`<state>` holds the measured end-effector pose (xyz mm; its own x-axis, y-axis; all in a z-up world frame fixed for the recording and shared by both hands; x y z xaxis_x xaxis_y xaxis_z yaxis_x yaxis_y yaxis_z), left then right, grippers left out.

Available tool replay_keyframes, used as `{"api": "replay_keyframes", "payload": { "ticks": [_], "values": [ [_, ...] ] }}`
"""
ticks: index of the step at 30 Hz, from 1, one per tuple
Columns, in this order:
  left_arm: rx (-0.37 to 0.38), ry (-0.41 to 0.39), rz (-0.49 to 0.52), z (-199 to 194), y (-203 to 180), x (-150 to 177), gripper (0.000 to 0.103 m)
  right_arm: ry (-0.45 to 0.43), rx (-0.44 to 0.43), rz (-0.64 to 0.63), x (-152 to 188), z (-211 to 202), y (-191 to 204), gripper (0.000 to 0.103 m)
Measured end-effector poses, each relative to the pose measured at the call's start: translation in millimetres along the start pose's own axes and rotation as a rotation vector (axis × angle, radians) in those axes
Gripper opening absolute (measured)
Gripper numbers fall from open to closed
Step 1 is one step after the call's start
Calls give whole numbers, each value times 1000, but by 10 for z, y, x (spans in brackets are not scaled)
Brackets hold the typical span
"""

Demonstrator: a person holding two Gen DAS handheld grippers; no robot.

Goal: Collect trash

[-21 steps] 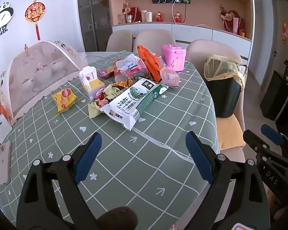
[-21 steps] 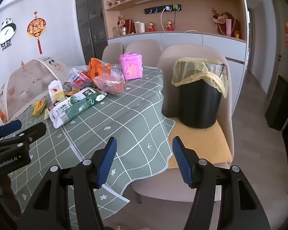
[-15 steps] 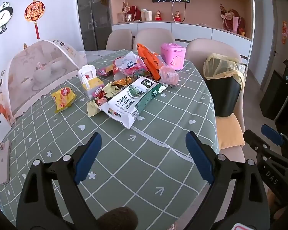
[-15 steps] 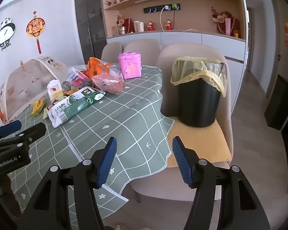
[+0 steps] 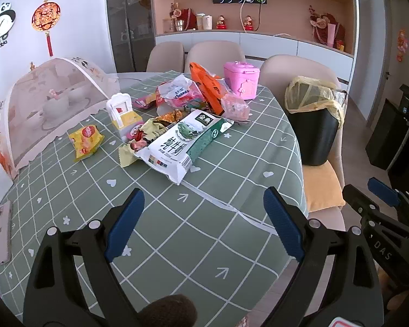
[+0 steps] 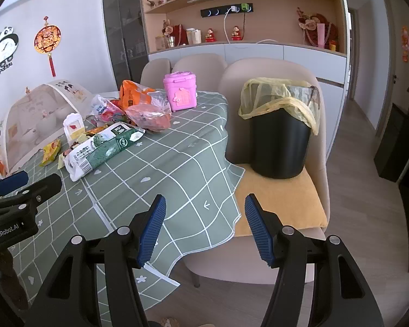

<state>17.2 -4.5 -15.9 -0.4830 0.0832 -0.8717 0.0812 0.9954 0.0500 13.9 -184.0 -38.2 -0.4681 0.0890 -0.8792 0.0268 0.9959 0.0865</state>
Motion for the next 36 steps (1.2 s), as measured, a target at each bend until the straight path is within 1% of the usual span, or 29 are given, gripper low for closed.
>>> {"api": "replay_keyframes", "payload": {
  "ticks": [5,36],
  "values": [
    [12,-3,1,-1,-15,-15,85,0,9,5,-3,-1,-27,57],
    [15,-3,3,13,-34,-22,85,-5,14,10,-22,-25,-48,57]
  ]
}}
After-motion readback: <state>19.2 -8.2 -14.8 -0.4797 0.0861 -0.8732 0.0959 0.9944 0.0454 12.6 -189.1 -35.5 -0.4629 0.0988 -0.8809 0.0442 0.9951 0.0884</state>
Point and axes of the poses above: each gripper's, at about its wrist camera, not at the fingertips, and z roughly the way its jaws point, y to its left, x to its underside, the point moved 2 cm from there along z, roughly the way its jaws point, and after that the axes turned 10 degrees about -y, right-handed, at the moved point
